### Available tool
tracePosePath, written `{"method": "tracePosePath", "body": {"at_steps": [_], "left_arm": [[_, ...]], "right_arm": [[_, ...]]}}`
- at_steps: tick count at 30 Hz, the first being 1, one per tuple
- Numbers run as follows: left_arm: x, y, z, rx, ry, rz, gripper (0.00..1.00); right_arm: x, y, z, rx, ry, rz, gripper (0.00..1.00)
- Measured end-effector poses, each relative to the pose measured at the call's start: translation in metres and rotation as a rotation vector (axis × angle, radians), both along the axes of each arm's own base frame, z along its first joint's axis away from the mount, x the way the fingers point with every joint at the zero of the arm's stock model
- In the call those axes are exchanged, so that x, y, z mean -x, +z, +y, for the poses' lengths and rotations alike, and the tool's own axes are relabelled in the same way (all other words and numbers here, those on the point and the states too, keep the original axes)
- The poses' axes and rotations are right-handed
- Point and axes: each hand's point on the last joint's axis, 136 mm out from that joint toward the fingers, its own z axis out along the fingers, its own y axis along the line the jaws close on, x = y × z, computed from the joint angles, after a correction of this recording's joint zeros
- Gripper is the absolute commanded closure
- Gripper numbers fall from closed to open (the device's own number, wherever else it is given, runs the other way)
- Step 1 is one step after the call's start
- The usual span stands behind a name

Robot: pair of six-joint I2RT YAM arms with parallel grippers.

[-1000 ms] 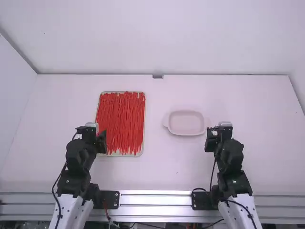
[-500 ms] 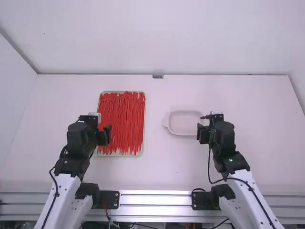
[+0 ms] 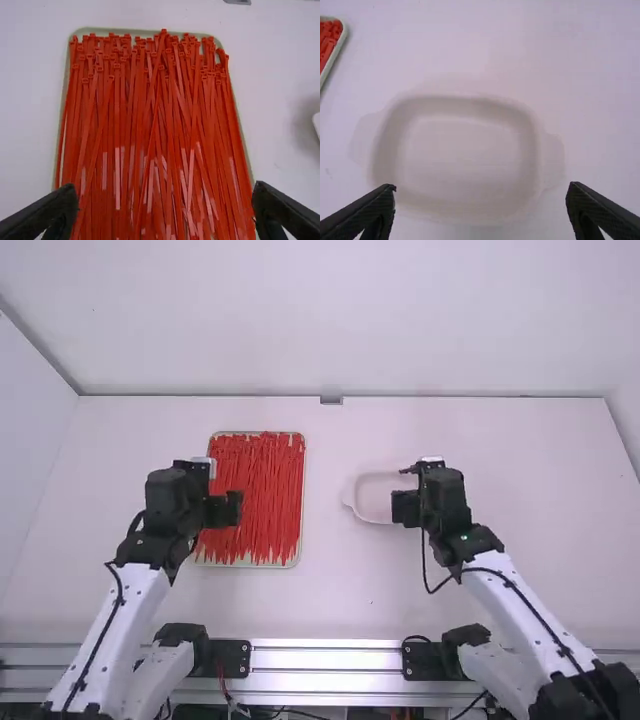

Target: Fasten the cable tie

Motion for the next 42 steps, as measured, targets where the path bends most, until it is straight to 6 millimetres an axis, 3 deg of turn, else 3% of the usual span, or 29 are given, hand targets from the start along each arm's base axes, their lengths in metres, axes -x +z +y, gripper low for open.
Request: {"method": "tracePosePath", "body": {"at_steps": [9, 17, 26, 37, 42], "left_arm": [[-0.015, 0.007, -0.002, 0.017, -0.006, -0.01, 0.01], [-0.023, 0.024, -0.005, 0.001, -0.047, -0.036, 0.01], [-0.054, 0.044, -0.004, -0.057, -0.104, 0.007, 0.01], [-0.106, 0.034, -0.026, -0.139, -0.227, 0.132, 0.01], [-0.126, 0.015, -0.037, -0.19, -0.248, 0.236, 0.01]], "right_arm": [[-0.008, -0.005, 0.007, 0.009, 0.005, 0.029, 0.01], [-0.011, -0.004, 0.007, 0.003, -0.004, 0.026, 0.01], [-0.01, -0.004, 0.011, 0.007, 0.012, 0.022, 0.01], [-0.01, -0.003, 0.013, 0.019, 0.026, 0.019, 0.01], [-0.01, -0.003, 0.012, 0.02, 0.027, 0.019, 0.01]]}}
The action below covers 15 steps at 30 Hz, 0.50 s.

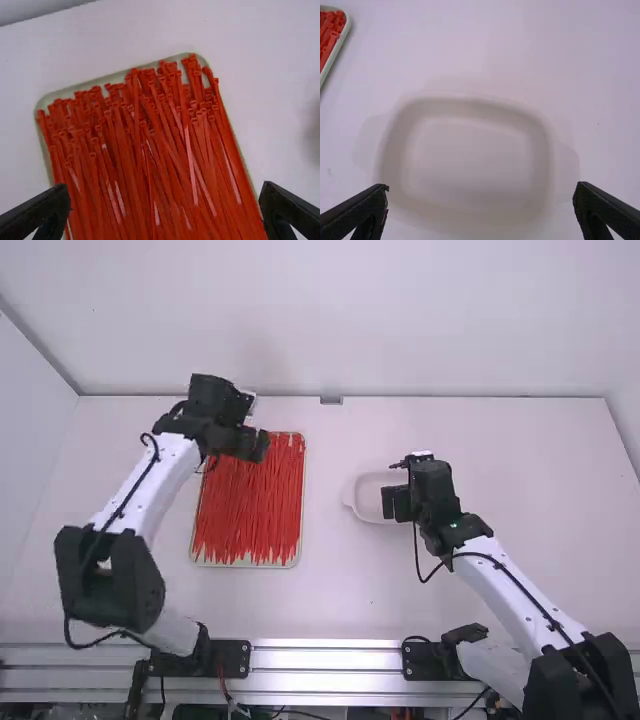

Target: Fasten the cable tie

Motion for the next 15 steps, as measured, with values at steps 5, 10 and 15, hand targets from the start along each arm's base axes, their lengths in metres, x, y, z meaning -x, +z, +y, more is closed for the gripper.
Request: {"method": "tracePosePath", "body": {"at_steps": [5, 10, 15], "left_arm": [[-0.013, -0.016, 0.0, -0.055, 0.011, 0.053, 0.01], [-0.032, -0.036, 0.016, -0.119, 0.093, 0.07, 0.01], [-0.039, -0.057, 0.037, -0.132, 0.155, 0.1, 0.01]], "right_arm": [[0.0, 0.0, 0.0, 0.001, 0.0, 0.0, 0.01], [0.0, 0.0, 0.0, -0.001, -0.001, 0.0, 0.01], [0.0, 0.0, 0.0, 0.0, 0.0, 0.0, 0.01]]}}
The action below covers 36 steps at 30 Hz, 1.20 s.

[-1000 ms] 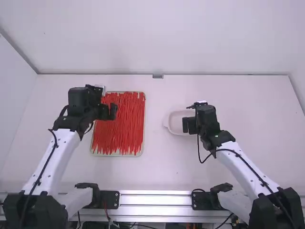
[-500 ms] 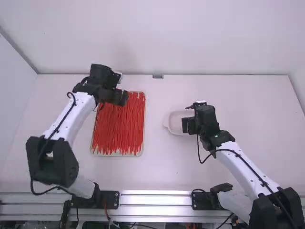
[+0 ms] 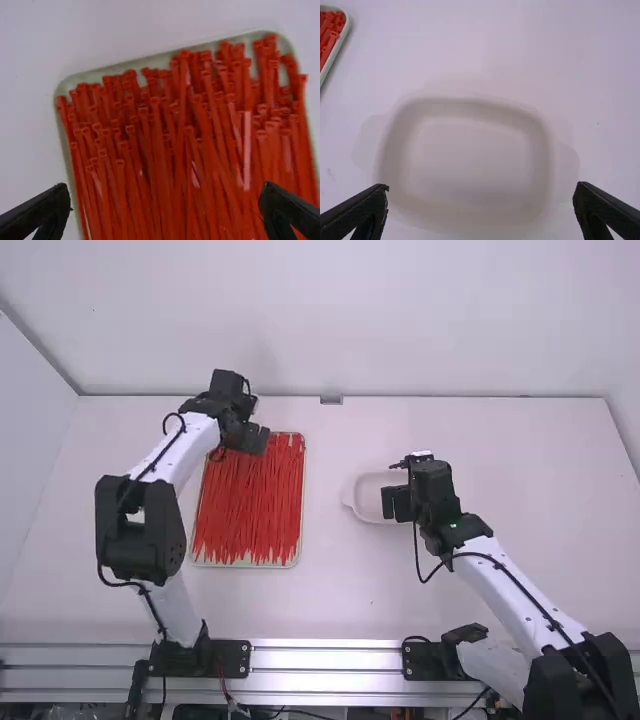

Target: Fasten the cable tie

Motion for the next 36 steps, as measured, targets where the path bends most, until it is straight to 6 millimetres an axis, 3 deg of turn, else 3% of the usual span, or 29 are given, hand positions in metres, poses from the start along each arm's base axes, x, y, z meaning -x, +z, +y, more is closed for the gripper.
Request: {"method": "tracePosePath", "body": {"at_steps": [2, 8, 11, 17, 36], "left_arm": [[0.0, -0.012, 0.013, 0.007, 0.031, 0.028, 0.01], [-0.002, -0.028, 0.029, 0.01, 0.068, 0.052, 0.01], [-0.006, -0.035, 0.028, 0.01, 0.066, 0.051, 0.01], [-0.02, -0.03, 0.025, 0.028, 0.06, -0.012, 0.01], [-0.012, -0.063, 0.022, 0.069, 0.088, -0.027, 0.01]], "right_arm": [[0.0, 0.0, 0.0, 0.0, 0.0, 0.0, 0.01], [0.0, 0.0, 0.0, 0.001, 0.0, 0.0, 0.01], [0.0, 0.0, 0.0, 0.001, 0.001, 0.0, 0.01], [0.0, 0.0, 0.0, 0.0, 0.0, 0.0, 0.01], [-0.001, 0.0, 0.0, 0.0, -0.003, -0.004, 0.01]]}}
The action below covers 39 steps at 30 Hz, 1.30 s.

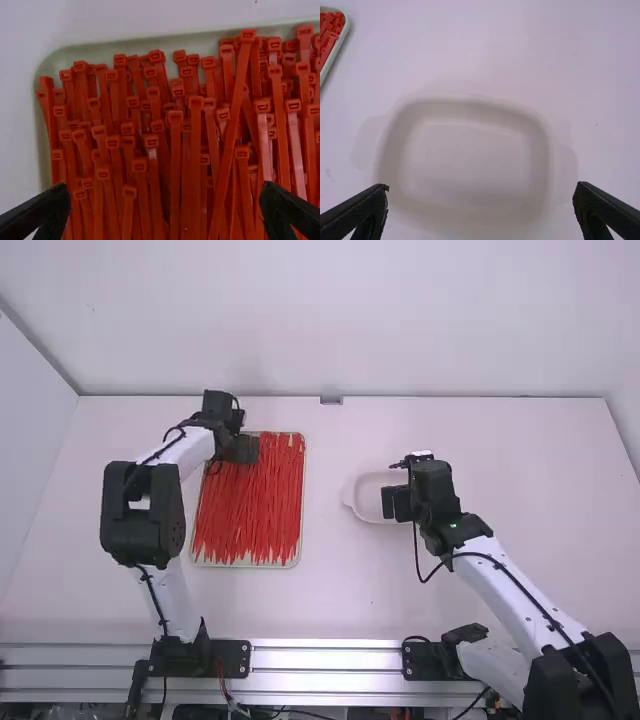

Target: Fasten the cable tie

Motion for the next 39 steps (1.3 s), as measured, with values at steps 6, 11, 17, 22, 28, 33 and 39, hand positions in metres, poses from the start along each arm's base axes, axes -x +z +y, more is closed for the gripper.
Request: {"method": "tracePosePath", "body": {"at_steps": [6, 11, 17, 22, 28, 33, 39], "left_arm": [[-0.001, -0.004, -0.001, 0.01, 0.004, -0.016, 0.01], [-0.003, -0.003, -0.001, 0.01, 0.004, -0.023, 0.01], [-0.003, -0.002, -0.001, 0.022, 0.026, -0.027, 0.01], [-0.003, -0.002, -0.001, 0.028, 0.037, -0.026, 0.01], [-0.003, -0.002, -0.001, 0.037, 0.054, -0.026, 0.01], [-0.003, -0.003, -0.004, 0.06, 0.058, -0.023, 0.01], [-0.003, -0.003, -0.007, 0.075, 0.053, -0.022, 0.01]], "right_arm": [[0.0, 0.0, 0.0, -0.001, -0.001, 0.0, 0.01], [0.0, 0.0, 0.0, 0.001, 0.001, 0.0, 0.01], [0.0, 0.0, 0.0, 0.001, 0.001, 0.0, 0.01], [0.0, 0.0, 0.0, 0.0, -0.001, 0.0, 0.01], [0.0, 0.0, 0.0, 0.001, 0.001, 0.001, 0.01], [0.0, 0.0, 0.0, -0.001, -0.001, 0.001, 0.01], [-0.003, -0.013, 0.001, 0.012, 0.001, 0.03, 0.01]]}}
